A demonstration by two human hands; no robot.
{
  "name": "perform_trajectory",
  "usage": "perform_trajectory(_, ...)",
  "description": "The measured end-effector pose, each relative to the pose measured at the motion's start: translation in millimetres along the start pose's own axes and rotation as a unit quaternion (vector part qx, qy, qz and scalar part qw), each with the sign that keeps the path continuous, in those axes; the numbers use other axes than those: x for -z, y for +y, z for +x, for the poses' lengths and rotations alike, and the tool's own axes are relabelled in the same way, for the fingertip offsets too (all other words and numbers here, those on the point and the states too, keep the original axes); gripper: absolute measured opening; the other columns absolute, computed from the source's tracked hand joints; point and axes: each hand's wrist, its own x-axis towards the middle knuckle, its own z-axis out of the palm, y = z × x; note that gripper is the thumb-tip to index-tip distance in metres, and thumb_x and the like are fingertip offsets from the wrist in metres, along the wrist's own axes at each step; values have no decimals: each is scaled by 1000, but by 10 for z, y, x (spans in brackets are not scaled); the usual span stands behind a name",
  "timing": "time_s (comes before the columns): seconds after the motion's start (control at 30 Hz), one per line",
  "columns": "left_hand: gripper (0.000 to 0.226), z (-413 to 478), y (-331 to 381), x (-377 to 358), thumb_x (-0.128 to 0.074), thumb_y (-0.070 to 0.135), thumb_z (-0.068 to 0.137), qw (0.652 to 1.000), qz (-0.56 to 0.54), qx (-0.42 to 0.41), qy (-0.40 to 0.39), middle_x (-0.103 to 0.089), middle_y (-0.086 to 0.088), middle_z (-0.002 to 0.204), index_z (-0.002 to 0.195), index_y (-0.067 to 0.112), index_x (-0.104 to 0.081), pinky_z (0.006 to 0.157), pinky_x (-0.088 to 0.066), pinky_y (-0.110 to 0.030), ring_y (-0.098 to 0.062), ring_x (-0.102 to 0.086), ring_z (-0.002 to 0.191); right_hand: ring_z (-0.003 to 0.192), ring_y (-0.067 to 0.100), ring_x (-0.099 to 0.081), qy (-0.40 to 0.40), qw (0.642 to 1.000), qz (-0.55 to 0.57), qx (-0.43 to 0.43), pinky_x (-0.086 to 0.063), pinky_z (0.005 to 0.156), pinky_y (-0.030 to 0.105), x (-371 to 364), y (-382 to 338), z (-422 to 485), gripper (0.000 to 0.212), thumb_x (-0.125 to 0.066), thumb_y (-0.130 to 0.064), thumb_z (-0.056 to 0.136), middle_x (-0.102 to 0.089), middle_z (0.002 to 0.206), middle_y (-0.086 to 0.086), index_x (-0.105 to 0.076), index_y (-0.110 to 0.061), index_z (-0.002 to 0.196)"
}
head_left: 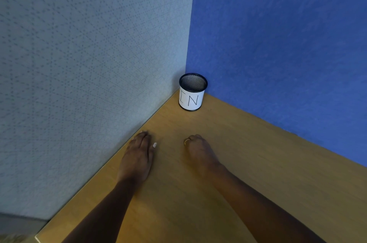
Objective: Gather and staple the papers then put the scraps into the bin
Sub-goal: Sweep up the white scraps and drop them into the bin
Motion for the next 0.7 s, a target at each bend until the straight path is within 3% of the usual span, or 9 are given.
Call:
perform_trajectory(0.17, 71, 9, -5, 8, -13, 59, 90, 1000, 2, -3, 0, -33, -4, 150, 140, 14, -36, 112, -24, -35, -19, -28, 139, 113, 24, -49, 22, 1000, 7, 2, -42, 88, 29, 13, -7, -4, 31, -40, 4, 91, -55, 120, 16, -54, 1, 119)
perform_trajectory(0.23, 67, 8, -14, 4, -16, 56, 91, 1000, 5, -4, 3, -33, -5, 150, 140, 13, -36, 112, -24, -35, -19, -28, 139, 99, 24, -53, 33, 998, 42, -24, -40, 77, 29, 2, 1, 27, 28, -39, 5, 89, -59, 112, 18, -59, 0, 107)
perform_trajectory(0.33, 51, 5, 0, -1, -30, 39, 97, 1000, 7, -2, 7, -33, -5, 150, 140, 13, -36, 112, -24, -34, -19, -27, 140, 86, 24, -60, 73, 976, 172, -111, -48, 76, 29, -41, 66, 107, 23, -43, 3, 81, -67, 96, 15, -65, -2, 87)
perform_trajectory(0.47, 56, 9, 10, 11, -25, 45, 96, 1000, 7, 0, 2, -33, -4, 150, 140, 14, -36, 112, -25, -34, -19, -28, 139, 55, 2, -57, 79, 915, 352, -182, -44, 57, 11, 17, 176, 145, 19, -57, 4, 73, -63, 65, 0, -64, -12, 63)
perform_trajectory(0.53, 58, 12, 0, -1, -22, 47, 95, 1000, 6, 1, 2, -33, -4, 150, 140, 14, -36, 112, -25, -35, -19, -28, 139, 44, -4, -55, 74, 879, 423, -209, -42, 50, 7, 66, 242, 168, 19, -61, 2, 71, -63, 59, -1, -63, -13, 60)
perform_trajectory(0.63, 56, 18, -3, -15, -26, 45, 95, 1000, 10, 1, 1, -33, -4, 150, 141, 14, -35, 112, -25, -35, -18, -27, 140, 64, 7, -62, 93, 809, 521, -256, -52, 70, 18, 145, 326, 256, 9, -70, -3, 71, -67, 71, 2, -68, -12, 69)
perform_trajectory(0.7, 69, 20, 12, -6, -16, 55, 89, 1000, 10, -1, 6, -35, -5, 149, 139, 13, -37, 112, -26, -35, -19, -30, 139, 66, 12, -59, 97, 752, 599, -256, -52, 68, 21, 263, 351, 333, 12, -71, 0, 72, -65, 70, 4, -66, -10, 68)
